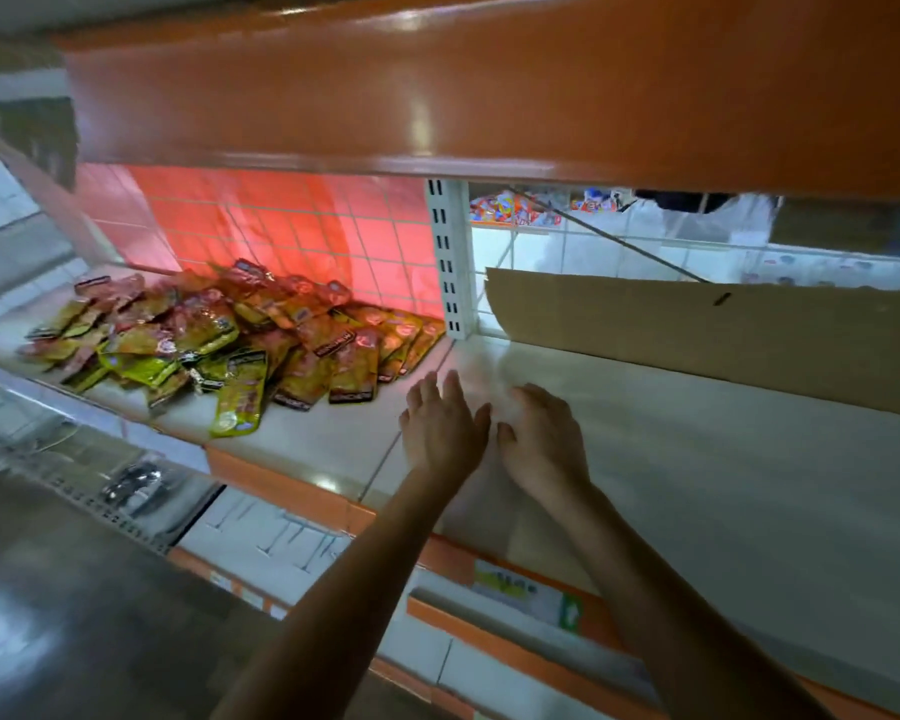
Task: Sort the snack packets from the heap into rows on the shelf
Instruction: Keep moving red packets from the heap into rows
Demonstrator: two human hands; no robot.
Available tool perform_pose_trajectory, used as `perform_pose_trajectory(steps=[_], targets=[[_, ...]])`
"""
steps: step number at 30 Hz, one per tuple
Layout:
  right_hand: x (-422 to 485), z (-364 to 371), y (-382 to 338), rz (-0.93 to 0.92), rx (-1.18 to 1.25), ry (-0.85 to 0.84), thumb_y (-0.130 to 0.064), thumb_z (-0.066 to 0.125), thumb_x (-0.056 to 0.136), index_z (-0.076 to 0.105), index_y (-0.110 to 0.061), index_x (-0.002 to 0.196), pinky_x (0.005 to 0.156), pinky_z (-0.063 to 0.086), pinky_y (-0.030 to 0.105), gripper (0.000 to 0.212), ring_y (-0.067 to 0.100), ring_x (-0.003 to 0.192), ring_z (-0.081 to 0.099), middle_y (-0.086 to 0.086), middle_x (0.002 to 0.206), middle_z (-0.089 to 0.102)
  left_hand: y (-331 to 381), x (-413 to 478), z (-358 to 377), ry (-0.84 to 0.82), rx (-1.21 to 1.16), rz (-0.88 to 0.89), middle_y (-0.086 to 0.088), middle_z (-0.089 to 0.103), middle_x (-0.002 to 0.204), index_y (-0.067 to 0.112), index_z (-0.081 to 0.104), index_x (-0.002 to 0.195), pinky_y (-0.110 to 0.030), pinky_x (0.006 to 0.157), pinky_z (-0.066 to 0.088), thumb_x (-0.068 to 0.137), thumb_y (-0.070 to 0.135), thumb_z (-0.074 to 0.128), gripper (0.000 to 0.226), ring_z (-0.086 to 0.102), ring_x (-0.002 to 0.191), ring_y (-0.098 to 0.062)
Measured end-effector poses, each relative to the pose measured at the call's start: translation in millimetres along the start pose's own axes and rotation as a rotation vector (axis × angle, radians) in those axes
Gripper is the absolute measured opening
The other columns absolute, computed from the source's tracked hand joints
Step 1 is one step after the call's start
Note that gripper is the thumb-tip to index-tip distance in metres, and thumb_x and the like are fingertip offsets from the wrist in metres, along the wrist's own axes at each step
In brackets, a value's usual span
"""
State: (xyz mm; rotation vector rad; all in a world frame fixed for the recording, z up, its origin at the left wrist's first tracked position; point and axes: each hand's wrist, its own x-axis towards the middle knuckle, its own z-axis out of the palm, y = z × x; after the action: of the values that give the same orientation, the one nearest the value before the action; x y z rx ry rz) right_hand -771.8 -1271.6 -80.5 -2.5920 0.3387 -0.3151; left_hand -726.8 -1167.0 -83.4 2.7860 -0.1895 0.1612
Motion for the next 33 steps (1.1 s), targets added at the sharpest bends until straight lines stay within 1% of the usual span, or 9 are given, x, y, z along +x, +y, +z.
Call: perform_pose_trajectory(steps=[7,9,15,19,23,26,28,30,33], targets=[[41.0,51.4,-74.4,-0.125,-0.026,-0.075,-0.021,0.049,0.093,0.048,-0.014,0.129,0.099,0.039,0.037,0.037,0.027,0.120,0.047,0.007,0.133,0.050,-77.3,44.3,-24.7,0.009,0.032,-0.120,-0.016,0.020,0.155,0.012,0.022,0.147,-0.046,0.109,0.030,0.094,0.048,0.048,0.069,0.022,0.140,-0.034],[52.6,63.8,-90.8,-0.177,-0.036,-0.088,-0.019,0.048,0.093,0.047,-0.013,0.128,0.096,0.040,0.038,0.035,0.028,0.119,0.047,0.007,0.133,0.049,-94.2,56.4,-28.5,0.024,0.035,-0.124,-0.014,0.027,0.151,0.014,0.022,0.147,-0.045,0.109,0.029,0.094,0.045,0.049,0.067,0.023,0.139,-0.033],[88.2,90.7,-124.7,-0.288,-0.046,-0.158,-0.017,0.052,0.089,0.023,-0.015,0.149,0.107,0.031,0.041,0.067,0.029,0.138,0.027,0.007,0.155,0.025,-122.8,74.5,-31.3,0.035,0.094,-0.183,-0.015,0.043,0.133,0.011,0.039,0.131,-0.042,0.099,0.039,0.090,0.048,0.056,0.058,0.037,0.128,-0.033],[100.7,101.4,-128.4,-0.322,-0.104,-0.247,-0.019,0.058,0.088,0.013,-0.014,0.151,0.113,0.027,0.043,0.078,0.027,0.144,0.018,0.006,0.159,0.014,-124.5,78.6,-33.6,0.038,0.085,-0.180,-0.018,0.048,0.130,0.011,0.036,0.130,-0.039,0.098,0.040,0.093,0.029,0.057,0.047,0.044,0.122,-0.035],[104.6,104.9,-129.2,-0.349,-0.140,-0.227,-0.018,0.059,0.090,0.014,-0.018,0.151,0.112,0.026,0.050,0.076,0.028,0.145,0.015,0.006,0.159,0.014,-131.8,81.3,-41.3,-0.009,0.044,-0.246,-0.019,0.049,0.132,0.007,0.032,0.133,-0.037,0.102,0.038,0.090,0.024,0.062,0.055,0.045,0.124,-0.033],[107.8,105.0,-138.3,-0.390,-0.096,-0.170,-0.006,0.047,0.093,0.018,-0.016,0.151,0.112,0.028,0.047,0.066,0.026,0.144,0.019,0.008,0.157,0.020,-142.3,80.9,-45.9,-0.043,-0.137,-0.301,-0.020,0.052,0.130,0.000,0.034,0.133,-0.040,0.101,0.039,0.086,0.022,0.066,0.061,0.049,0.122,-0.035],[110.2,104.8,-147.1,-0.462,-0.085,-0.165,-0.001,0.044,0.091,0.019,-0.016,0.151,0.111,0.030,0.043,0.067,0.026,0.143,0.020,0.007,0.157,0.021,-146.7,78.1,-49.5,-0.055,-0.327,-0.320,-0.018,0.060,0.120,0.002,0.048,0.126,-0.041,0.093,0.047,0.088,0.026,0.060,0.046,0.056,0.112,-0.035],[114.0,105.9,-155.7,-0.529,-0.092,-0.204,0.003,0.043,0.089,0.017,-0.017,0.152,0.111,0.030,0.042,0.070,0.025,0.144,0.017,0.006,0.159,0.016,-152.4,72.8,-52.5,-0.052,-0.505,-0.338,-0.011,0.069,0.096,0.013,0.065,0.099,-0.038,0.076,0.051,0.090,0.027,0.055,0.019,0.062,0.093,-0.033],[119.6,112.4,-164.6,-0.591,-0.165,-0.333,0.000,0.046,0.091,0.009,-0.019,0.153,0.114,0.024,0.046,0.074,0.023,0.147,0.007,0.003,0.161,0.006,-163.0,63.3,-57.8,-0.006,-0.677,-0.382,-0.002,0.067,0.071,0.016,0.066,0.076,-0.030,0.059,0.045,0.082,0.024,0.059,0.012,0.061,0.072,-0.026]])
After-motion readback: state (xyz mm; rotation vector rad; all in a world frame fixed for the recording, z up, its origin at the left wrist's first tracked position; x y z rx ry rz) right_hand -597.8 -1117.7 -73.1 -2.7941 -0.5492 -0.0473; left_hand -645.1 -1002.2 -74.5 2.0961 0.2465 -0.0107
